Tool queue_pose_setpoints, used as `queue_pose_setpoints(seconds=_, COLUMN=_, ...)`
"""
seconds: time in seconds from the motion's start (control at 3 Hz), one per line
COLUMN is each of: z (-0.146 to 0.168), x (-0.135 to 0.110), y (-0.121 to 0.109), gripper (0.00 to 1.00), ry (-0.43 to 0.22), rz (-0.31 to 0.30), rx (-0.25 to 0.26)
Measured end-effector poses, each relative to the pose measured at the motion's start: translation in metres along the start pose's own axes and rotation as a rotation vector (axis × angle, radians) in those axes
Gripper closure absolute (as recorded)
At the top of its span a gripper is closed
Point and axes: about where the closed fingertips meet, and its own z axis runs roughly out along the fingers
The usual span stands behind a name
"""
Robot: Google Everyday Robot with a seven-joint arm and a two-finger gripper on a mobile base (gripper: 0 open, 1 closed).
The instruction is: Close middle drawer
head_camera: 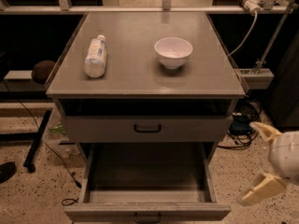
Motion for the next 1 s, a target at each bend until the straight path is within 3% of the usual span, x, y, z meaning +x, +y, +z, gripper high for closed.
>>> queue_pose_setpoints(seconds=0.33, z=0.045, x=0.021, y=0.011, gripper=0.00, ry=-0.092, rz=-0.019, rx=0.038)
queue_pose_setpoints(seconds=1.0, z=0.057, x=0.031, y=0.016, gripper=0.00, ry=-0.114, rz=-0.016, rx=0.023)
